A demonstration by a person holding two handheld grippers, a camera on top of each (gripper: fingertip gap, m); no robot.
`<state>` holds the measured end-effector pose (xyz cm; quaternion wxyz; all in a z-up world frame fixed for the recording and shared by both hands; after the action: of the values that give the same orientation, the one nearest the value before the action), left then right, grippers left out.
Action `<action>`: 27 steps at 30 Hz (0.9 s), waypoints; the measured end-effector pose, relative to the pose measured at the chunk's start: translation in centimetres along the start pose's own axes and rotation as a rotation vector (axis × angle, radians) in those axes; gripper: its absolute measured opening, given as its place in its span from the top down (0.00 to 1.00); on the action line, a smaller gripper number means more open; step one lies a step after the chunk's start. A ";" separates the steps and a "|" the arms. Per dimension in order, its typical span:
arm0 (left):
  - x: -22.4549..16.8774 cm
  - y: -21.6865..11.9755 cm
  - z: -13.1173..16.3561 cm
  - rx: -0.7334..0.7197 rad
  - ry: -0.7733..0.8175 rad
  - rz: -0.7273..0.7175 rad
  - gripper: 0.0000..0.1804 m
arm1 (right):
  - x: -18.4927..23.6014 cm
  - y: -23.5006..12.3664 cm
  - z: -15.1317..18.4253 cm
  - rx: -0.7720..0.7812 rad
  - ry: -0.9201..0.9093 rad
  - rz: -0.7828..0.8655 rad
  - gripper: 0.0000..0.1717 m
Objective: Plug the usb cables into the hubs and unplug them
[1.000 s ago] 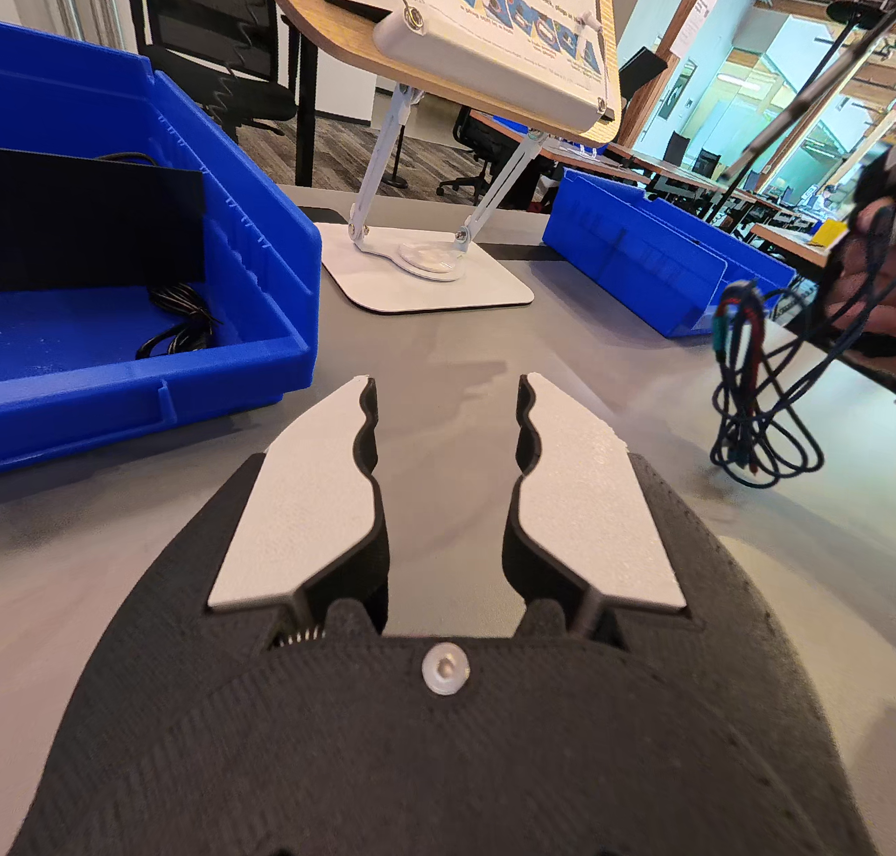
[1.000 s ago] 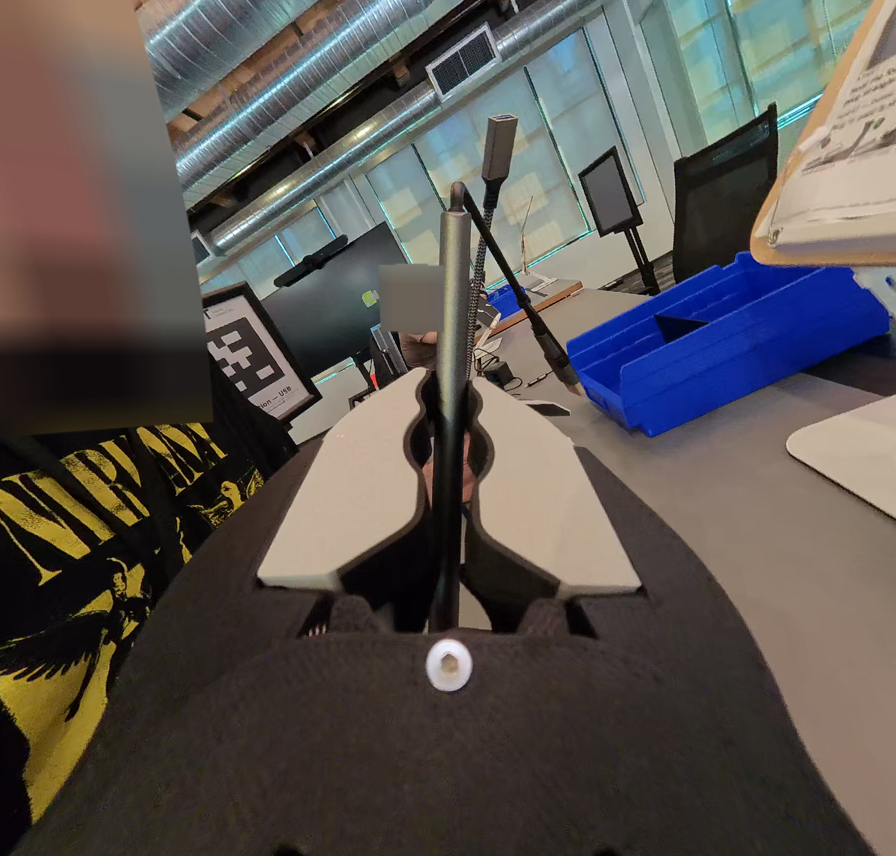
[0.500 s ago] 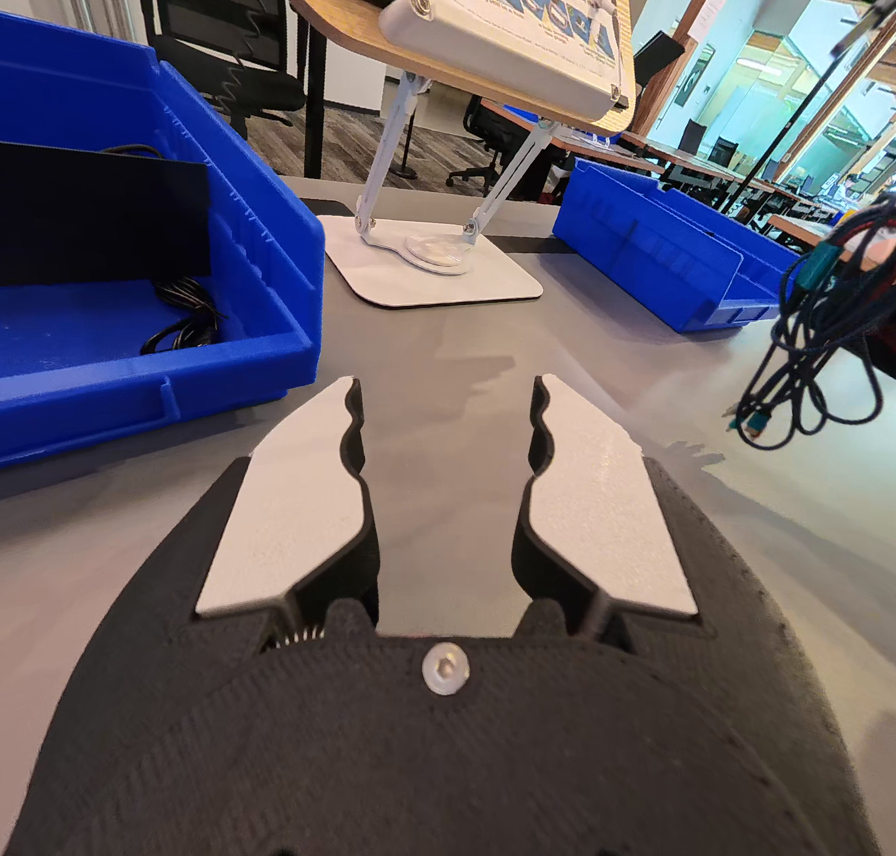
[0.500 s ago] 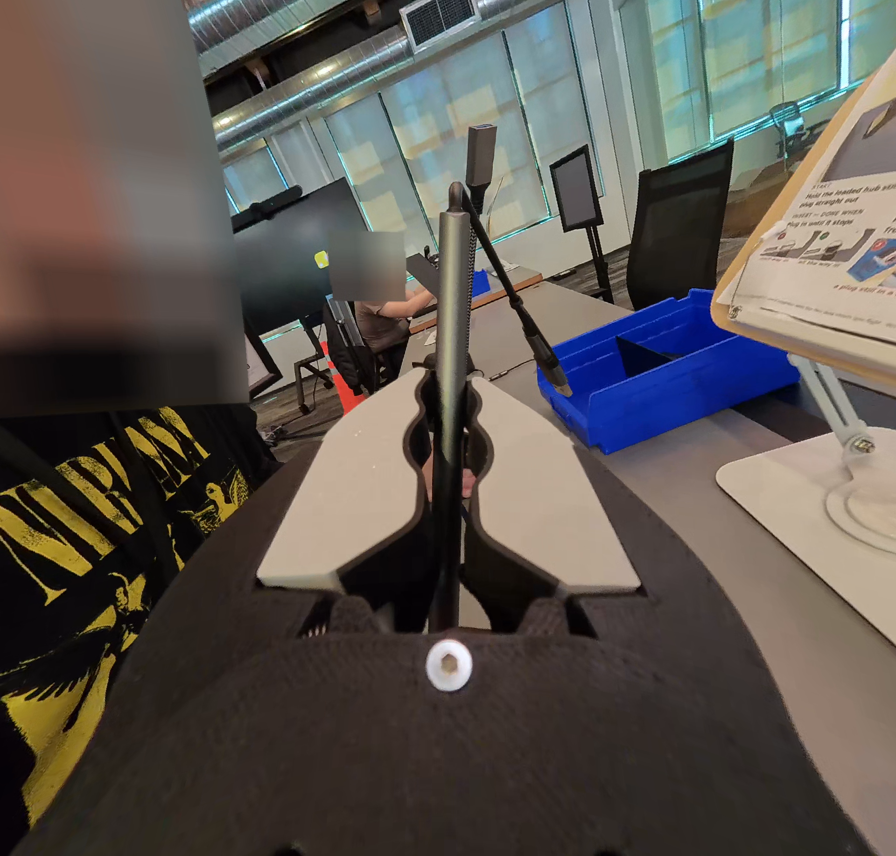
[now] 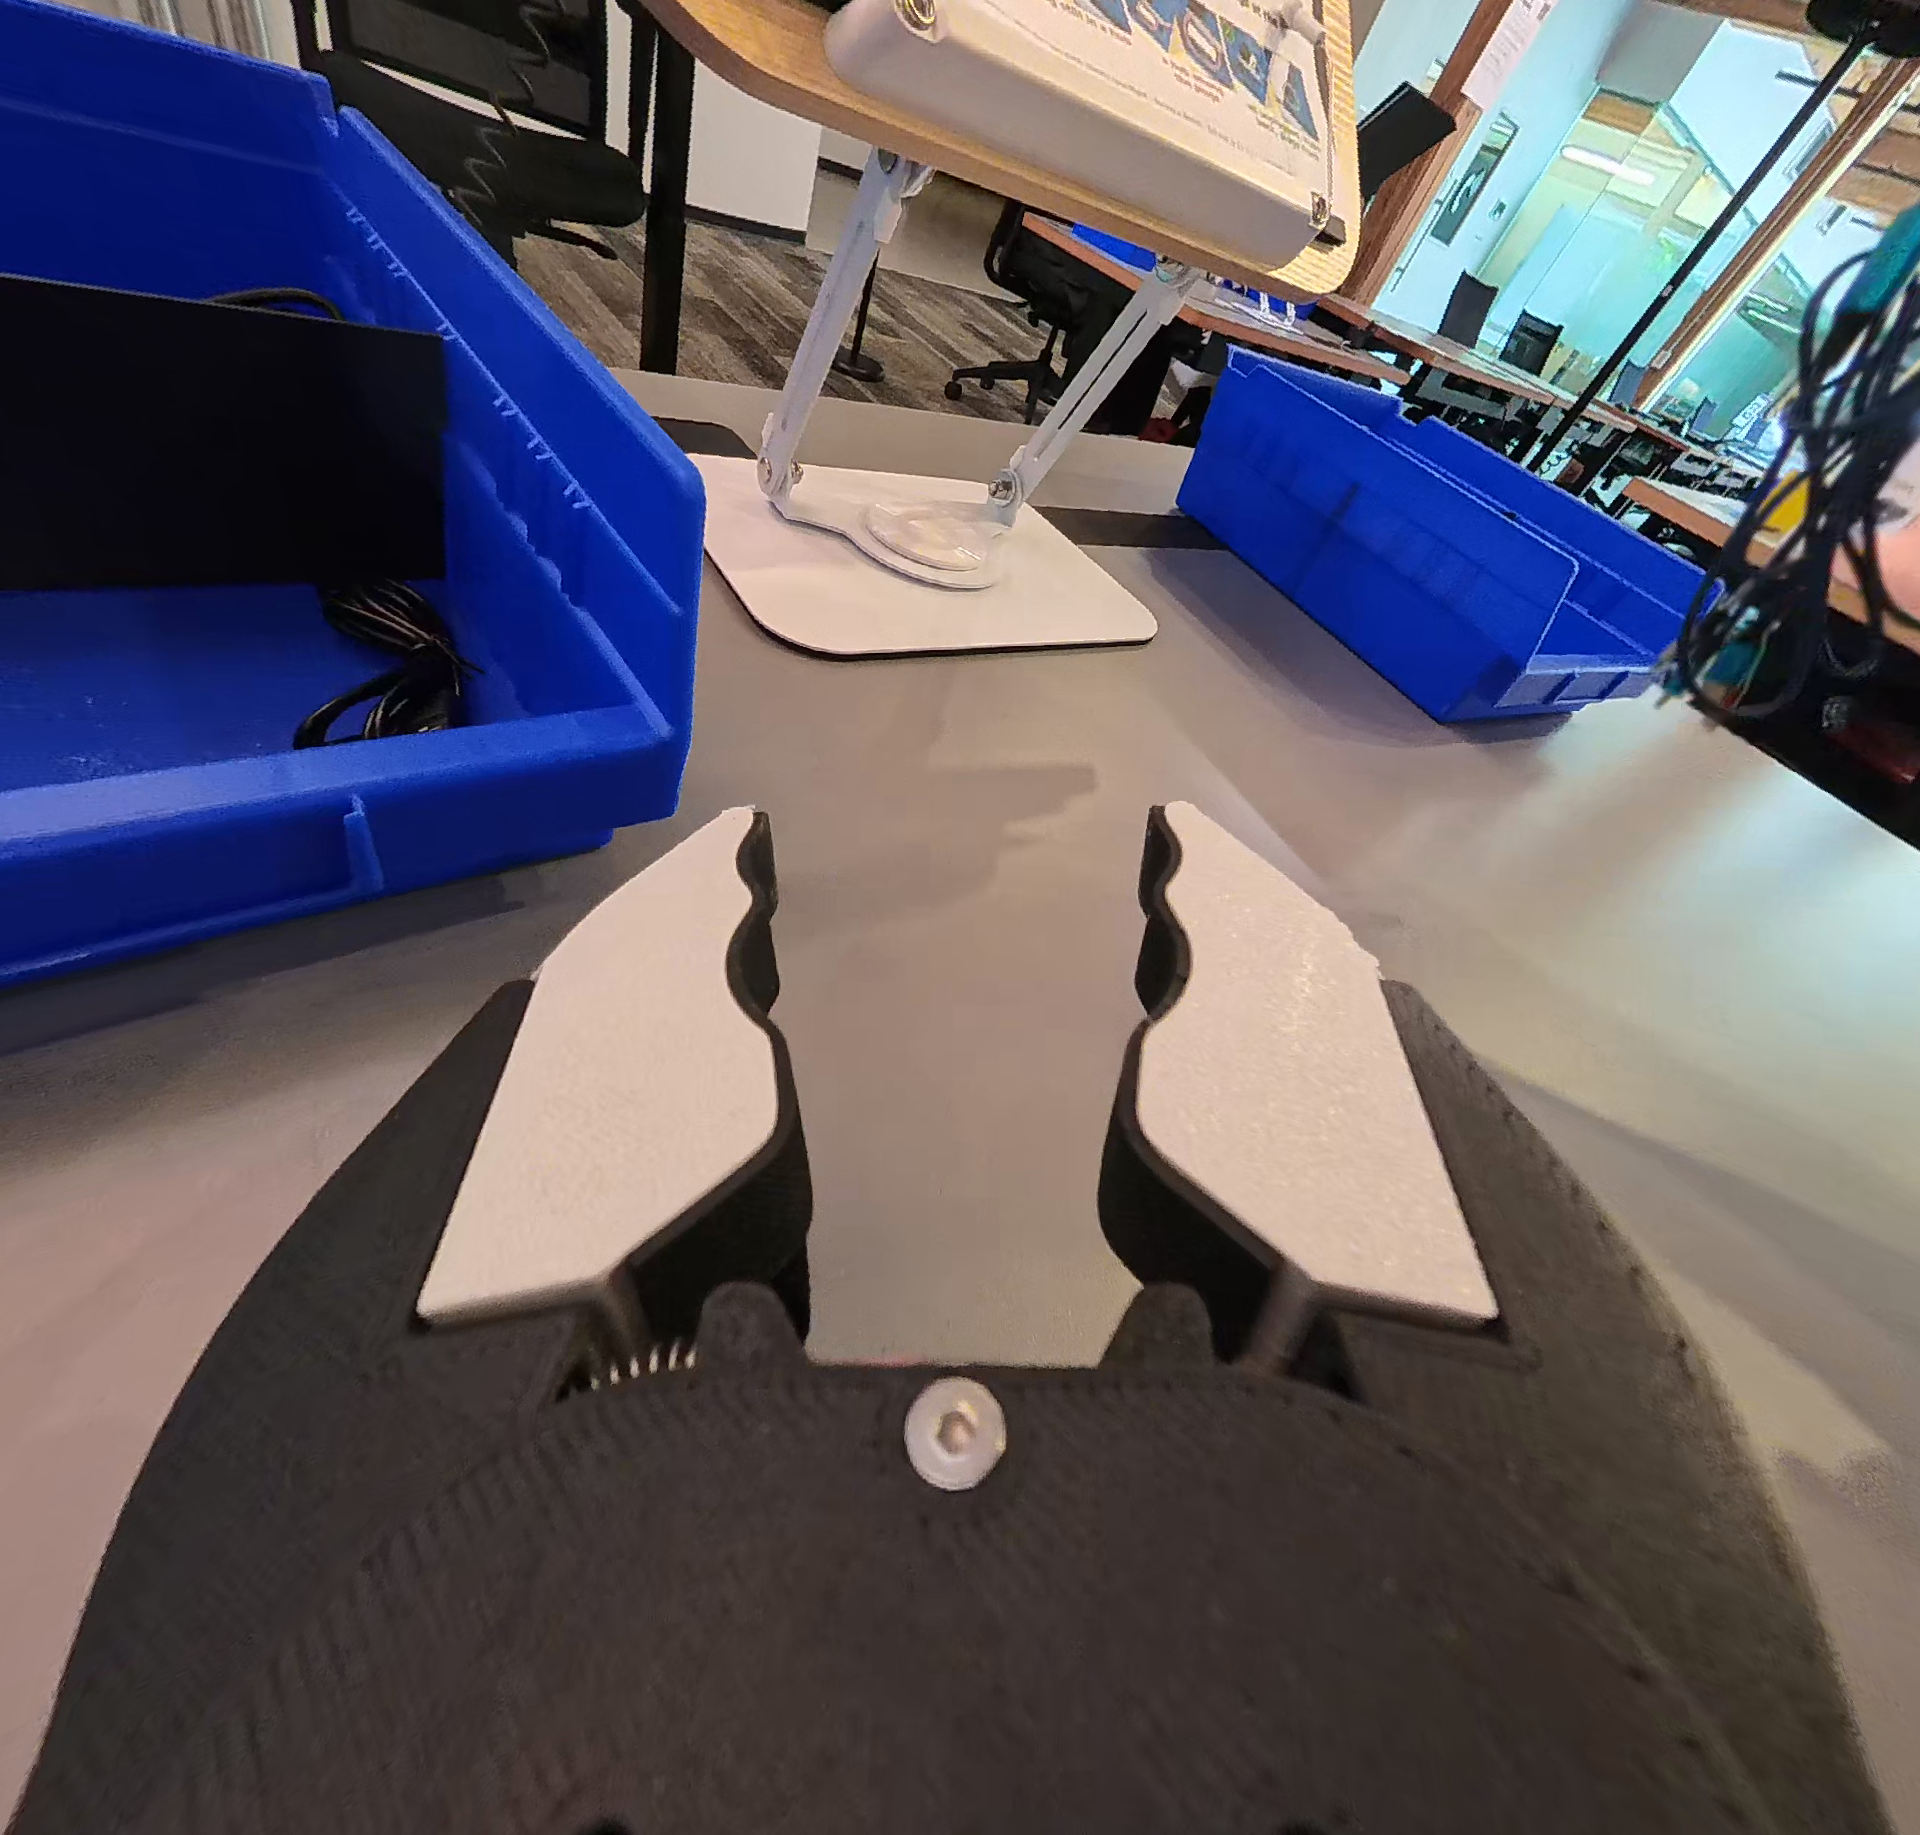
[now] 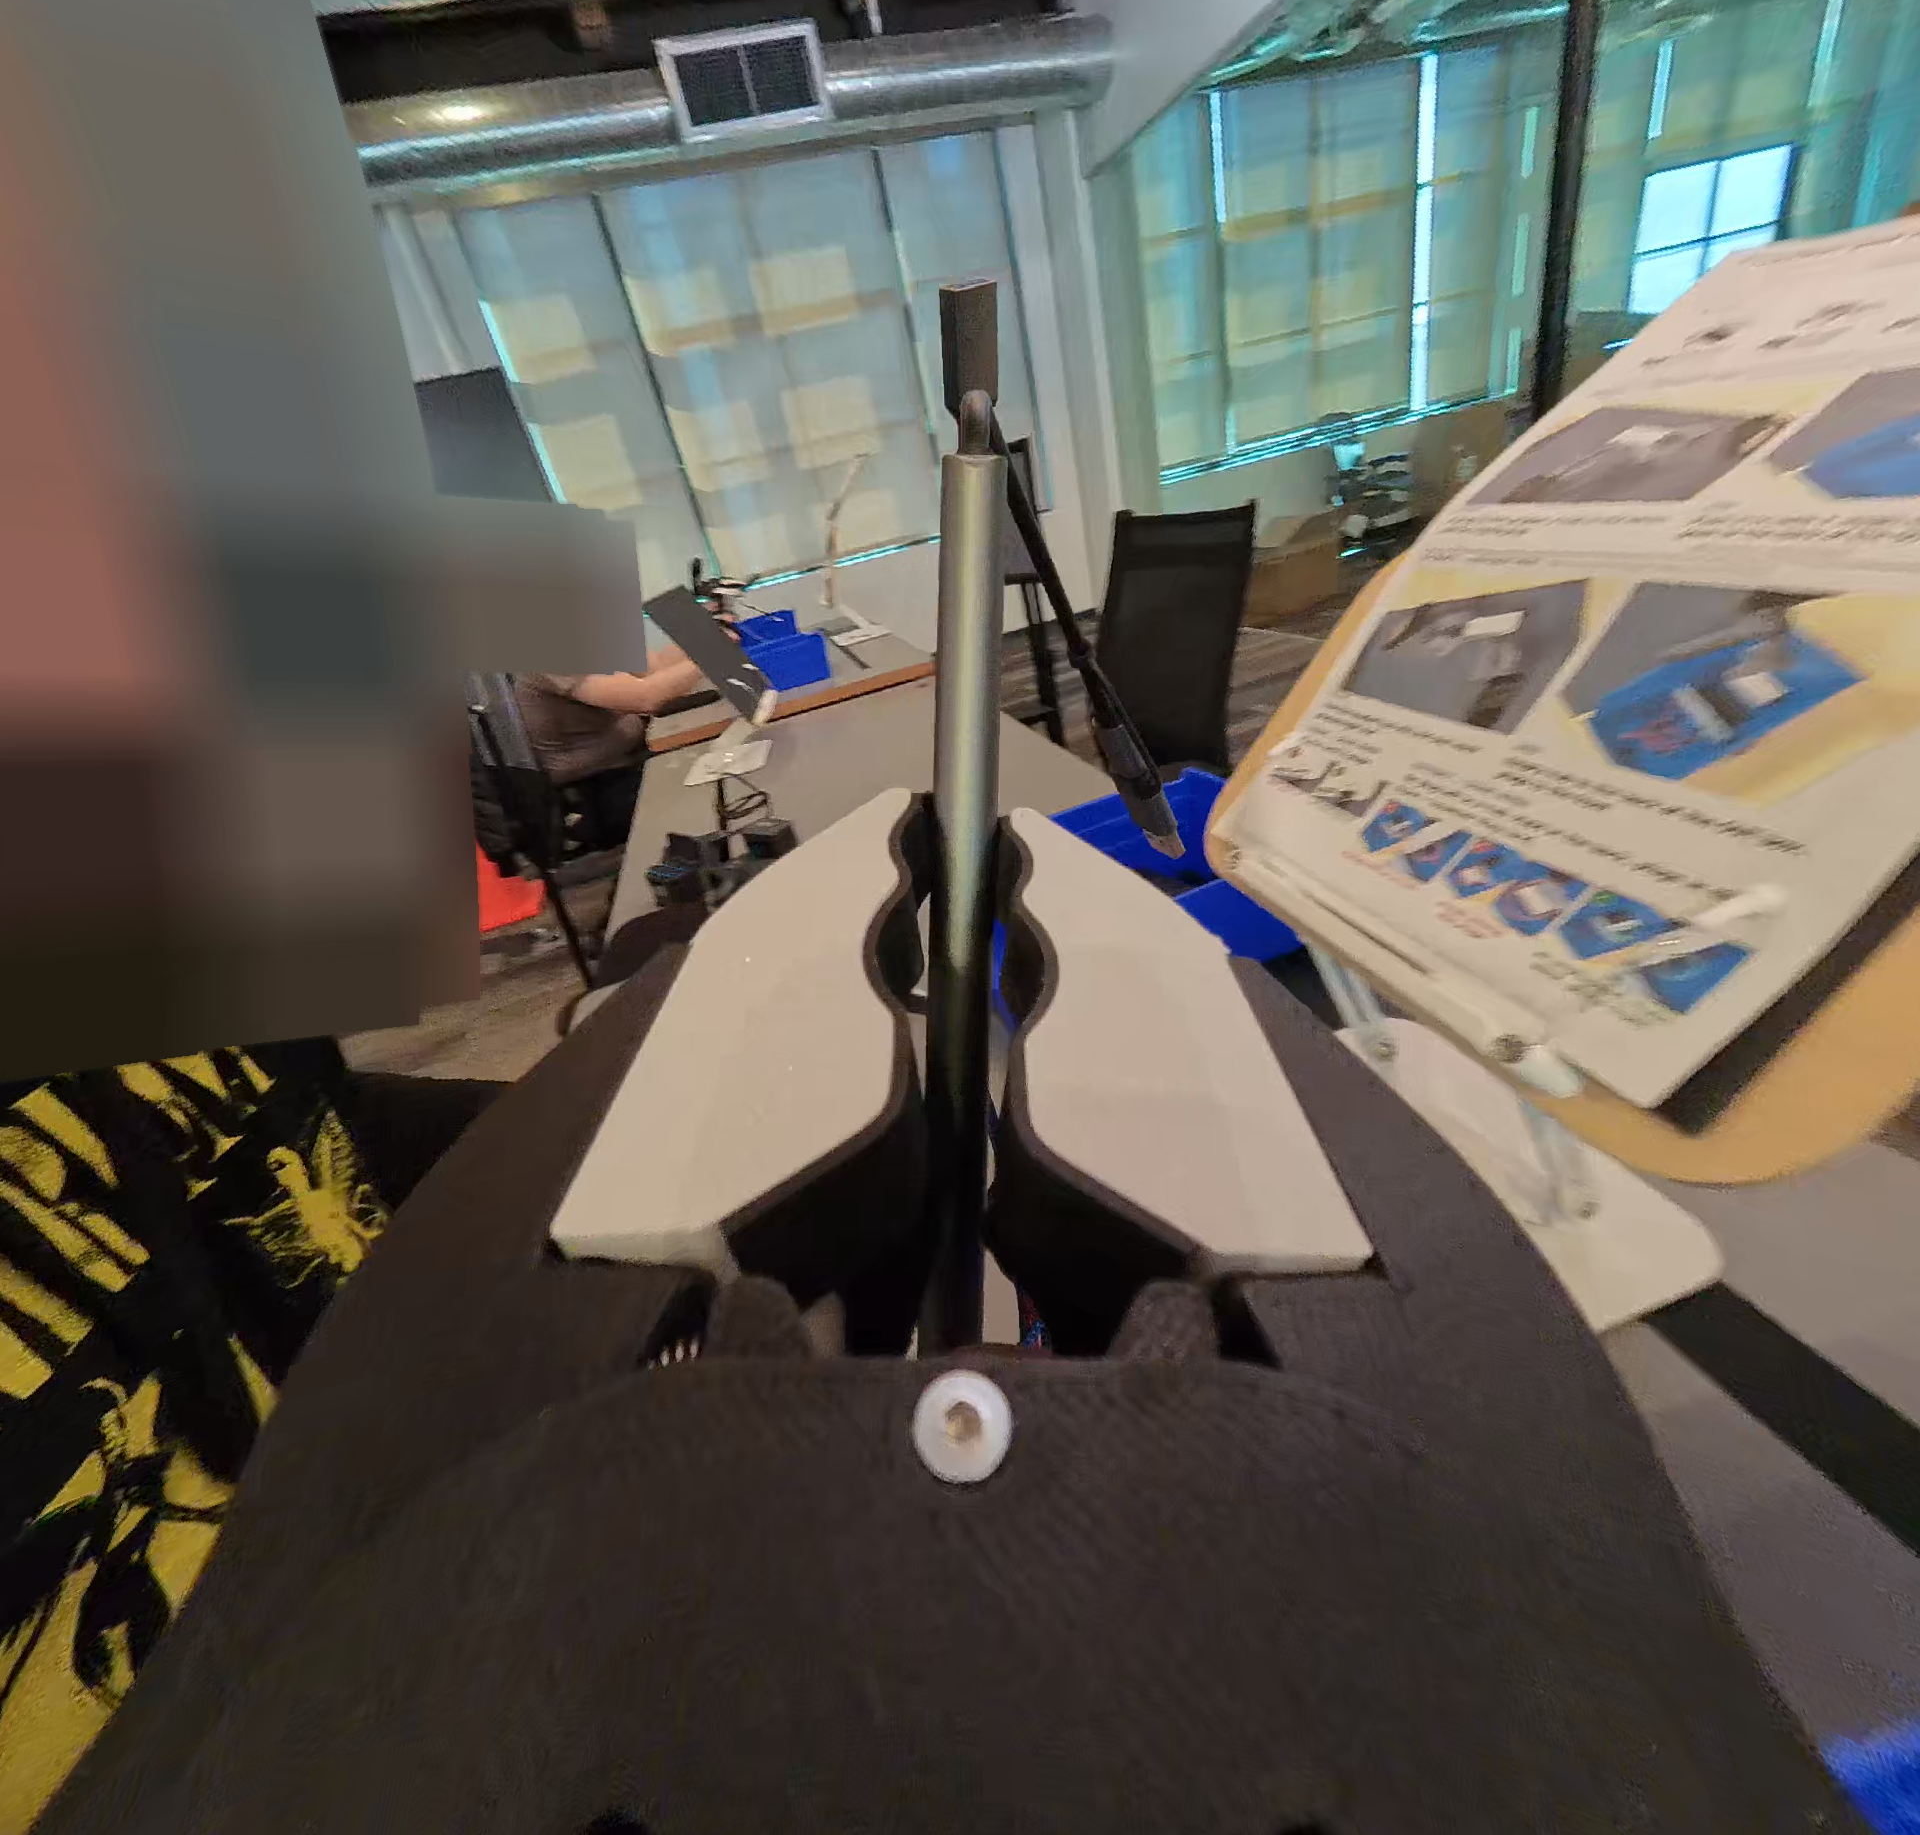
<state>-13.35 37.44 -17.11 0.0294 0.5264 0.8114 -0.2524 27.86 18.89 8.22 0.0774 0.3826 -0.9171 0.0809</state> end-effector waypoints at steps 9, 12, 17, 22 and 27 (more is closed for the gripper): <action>0.0 0.0 0.0 0.002 -0.001 -0.007 0.63 | -4.2 -5.6 -5.8 0.018 -0.091 0.214 0.94; 0.0 0.0 0.0 0.002 0.000 -0.009 0.63 | -6.4 -6.8 -7.2 0.040 -0.109 0.285 0.94; -0.1 0.0 0.0 -0.003 0.005 -0.015 0.64 | -10.5 -8.3 -8.9 0.093 -0.146 0.418 0.94; -0.1 -0.1 0.0 -0.017 0.010 -0.019 0.64 | -15.3 -8.8 -9.4 0.175 -0.176 0.530 0.95; -0.1 -0.1 0.0 -0.019 0.007 -0.020 0.65 | -19.9 -8.7 -8.1 0.259 -0.159 0.533 0.94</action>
<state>-13.43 37.32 -17.04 0.0290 0.5188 0.8191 -0.2431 48.53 28.27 12.86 -0.0679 0.1402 -0.9705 0.1843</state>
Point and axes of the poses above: each gripper's, where its closed fingertips meet, y out along the fingers, z out of its underside, x = y × z across the jaws, the point moved 9 cm from there along -y, back along the fingers, and after that the axes turned 12 degrees about x, right-handed, at the moved point
